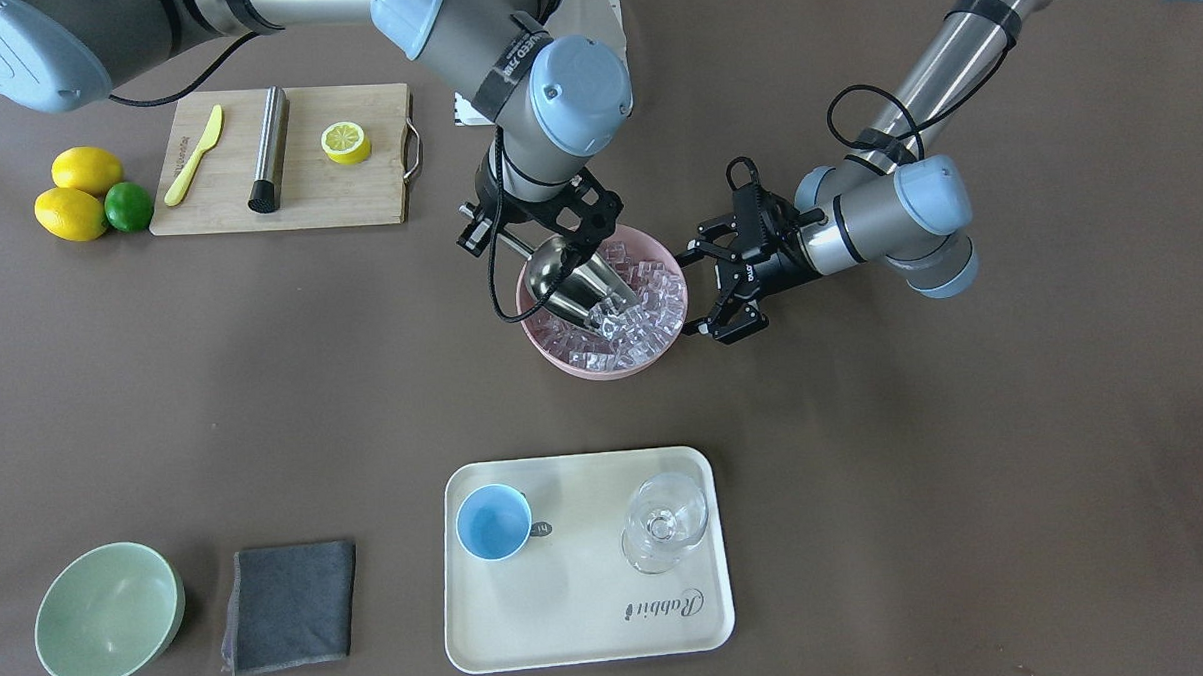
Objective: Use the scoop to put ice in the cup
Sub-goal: 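Drag the scoop through the ice with the right gripper to collect cubes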
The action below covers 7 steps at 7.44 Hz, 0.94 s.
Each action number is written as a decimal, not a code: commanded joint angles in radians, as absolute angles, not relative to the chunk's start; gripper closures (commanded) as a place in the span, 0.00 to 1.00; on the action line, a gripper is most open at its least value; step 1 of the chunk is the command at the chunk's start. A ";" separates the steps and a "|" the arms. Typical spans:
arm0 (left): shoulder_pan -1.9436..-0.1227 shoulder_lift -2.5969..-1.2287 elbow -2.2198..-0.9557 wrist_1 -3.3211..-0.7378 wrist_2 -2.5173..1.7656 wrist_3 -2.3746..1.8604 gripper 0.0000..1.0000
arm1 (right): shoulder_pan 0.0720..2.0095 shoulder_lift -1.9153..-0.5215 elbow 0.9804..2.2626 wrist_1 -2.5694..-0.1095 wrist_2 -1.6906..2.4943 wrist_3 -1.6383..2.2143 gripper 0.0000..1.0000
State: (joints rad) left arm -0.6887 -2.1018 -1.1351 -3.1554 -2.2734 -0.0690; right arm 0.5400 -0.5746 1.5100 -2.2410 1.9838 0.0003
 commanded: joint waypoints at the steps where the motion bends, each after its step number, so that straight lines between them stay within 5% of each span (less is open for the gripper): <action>1: -0.689 -2.100 -1.134 -3.154 -2.275 -0.069 0.02 | 0.540 -0.620 1.566 -2.175 1.964 0.014 1.00; 7: -0.689 -2.097 -1.134 -3.152 -2.281 -0.066 0.02 | 0.538 -0.761 1.723 -1.968 1.911 0.014 1.00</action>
State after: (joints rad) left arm -0.6887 -2.0991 -1.1329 -3.1531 -2.2809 -0.0668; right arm 0.5386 -0.7293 1.6893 -2.0304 1.9256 0.0138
